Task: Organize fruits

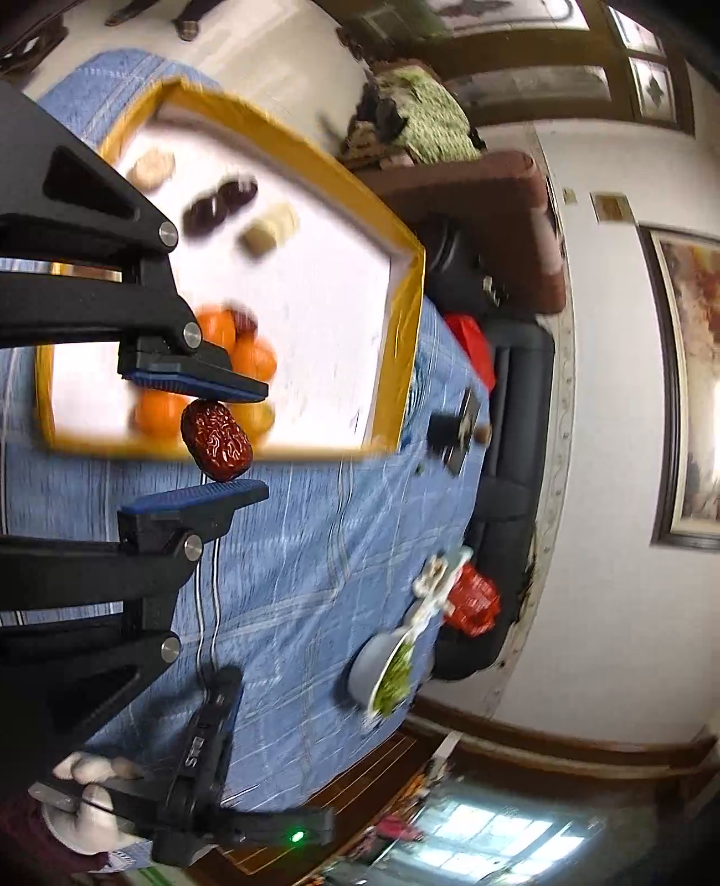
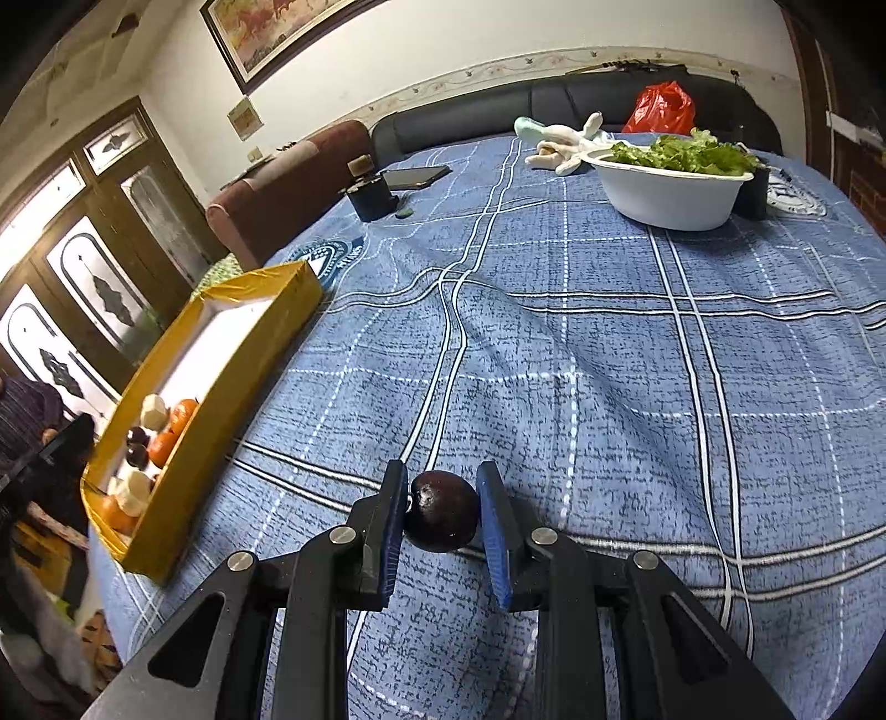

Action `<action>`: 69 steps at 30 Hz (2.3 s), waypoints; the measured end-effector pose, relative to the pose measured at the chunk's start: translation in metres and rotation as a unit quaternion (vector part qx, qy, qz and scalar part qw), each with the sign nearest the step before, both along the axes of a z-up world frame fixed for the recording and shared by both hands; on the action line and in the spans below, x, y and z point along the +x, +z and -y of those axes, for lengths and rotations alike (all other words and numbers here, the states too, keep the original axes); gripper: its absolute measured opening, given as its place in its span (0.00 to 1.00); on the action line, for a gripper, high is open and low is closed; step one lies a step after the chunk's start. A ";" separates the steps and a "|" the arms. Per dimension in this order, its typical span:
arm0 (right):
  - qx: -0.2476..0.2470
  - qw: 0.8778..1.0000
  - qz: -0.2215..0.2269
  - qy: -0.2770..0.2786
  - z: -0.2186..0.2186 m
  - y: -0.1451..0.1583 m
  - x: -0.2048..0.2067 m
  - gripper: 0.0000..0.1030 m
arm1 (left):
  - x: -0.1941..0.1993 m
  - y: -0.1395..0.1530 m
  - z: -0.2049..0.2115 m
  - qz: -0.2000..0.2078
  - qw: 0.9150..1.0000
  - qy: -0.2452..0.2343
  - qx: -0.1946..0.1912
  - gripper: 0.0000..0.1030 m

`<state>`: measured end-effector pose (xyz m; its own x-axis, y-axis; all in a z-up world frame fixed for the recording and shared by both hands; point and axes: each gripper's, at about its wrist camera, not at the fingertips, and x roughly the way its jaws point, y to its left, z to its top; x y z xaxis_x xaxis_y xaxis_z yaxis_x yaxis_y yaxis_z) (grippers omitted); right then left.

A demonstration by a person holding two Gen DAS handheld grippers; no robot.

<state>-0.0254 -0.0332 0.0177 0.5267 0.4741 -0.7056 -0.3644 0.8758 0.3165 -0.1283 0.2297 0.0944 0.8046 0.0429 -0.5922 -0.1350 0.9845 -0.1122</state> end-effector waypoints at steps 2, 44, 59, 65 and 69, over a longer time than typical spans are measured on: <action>-0.001 1.000 0.004 -0.001 -0.002 0.005 -0.006 0.28 | -0.007 0.002 -0.021 0.003 1.000 0.021 -0.006 0.27; -0.011 0.988 0.035 0.151 -0.222 0.038 -0.074 0.64 | -0.040 -0.008 -0.116 -0.005 0.986 0.168 0.019 0.74; -0.004 0.996 0.060 0.070 -0.129 0.043 -0.095 0.72 | -0.039 0.010 -0.018 -0.004 0.986 0.123 0.109 0.91; 0.001 0.997 0.060 0.049 -0.105 0.042 -0.099 0.72 | -0.037 0.008 0.011 -0.008 0.988 0.096 0.120 0.91; 0.005 0.997 0.060 0.039 -0.093 0.042 -0.099 0.73 | -0.037 0.008 0.023 -0.009 0.989 0.086 0.124 0.91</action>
